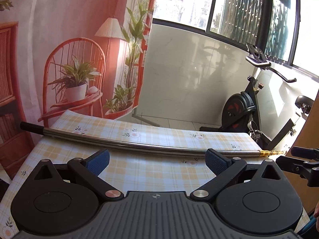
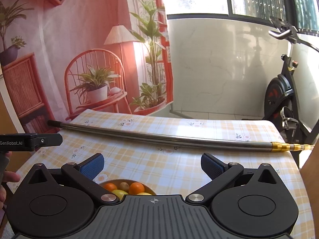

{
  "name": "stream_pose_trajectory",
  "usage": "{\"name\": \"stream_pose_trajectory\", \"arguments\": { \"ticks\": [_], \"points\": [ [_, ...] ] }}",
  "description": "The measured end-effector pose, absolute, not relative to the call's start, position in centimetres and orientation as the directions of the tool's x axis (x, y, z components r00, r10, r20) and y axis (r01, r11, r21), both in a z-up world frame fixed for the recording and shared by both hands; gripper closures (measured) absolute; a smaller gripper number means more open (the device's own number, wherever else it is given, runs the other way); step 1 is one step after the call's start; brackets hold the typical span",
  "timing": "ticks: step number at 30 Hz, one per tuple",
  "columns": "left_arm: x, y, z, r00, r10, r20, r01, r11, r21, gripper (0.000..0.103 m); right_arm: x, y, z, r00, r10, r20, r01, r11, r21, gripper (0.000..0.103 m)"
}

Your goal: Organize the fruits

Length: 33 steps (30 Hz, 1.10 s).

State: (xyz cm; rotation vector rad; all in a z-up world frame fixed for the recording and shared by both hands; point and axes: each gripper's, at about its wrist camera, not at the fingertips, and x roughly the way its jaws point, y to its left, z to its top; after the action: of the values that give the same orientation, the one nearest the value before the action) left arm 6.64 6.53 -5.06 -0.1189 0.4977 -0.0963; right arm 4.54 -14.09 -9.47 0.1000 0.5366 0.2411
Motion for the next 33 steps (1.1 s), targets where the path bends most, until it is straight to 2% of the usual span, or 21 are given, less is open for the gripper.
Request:
{"name": "stream_pose_trajectory", "arguments": {
  "ticks": [10, 33],
  "points": [
    [3.6, 3.8, -0.9, 0.935, -0.13, -0.329, 0.113, 0.991, -0.072, 0.0, 3.6, -14.9, -3.7, 0.895, 0.23, -0.382, -0.193, 0.972, 0.131, 0.0],
    [3.0, 2.8, -0.3, 0.94, -0.153, -0.304, 0.152, 0.988, -0.026, 0.0, 3.0, -15.5, -3.3, 0.906, 0.207, -0.369, -0.153, 0.973, 0.171, 0.0]
  ]
}}
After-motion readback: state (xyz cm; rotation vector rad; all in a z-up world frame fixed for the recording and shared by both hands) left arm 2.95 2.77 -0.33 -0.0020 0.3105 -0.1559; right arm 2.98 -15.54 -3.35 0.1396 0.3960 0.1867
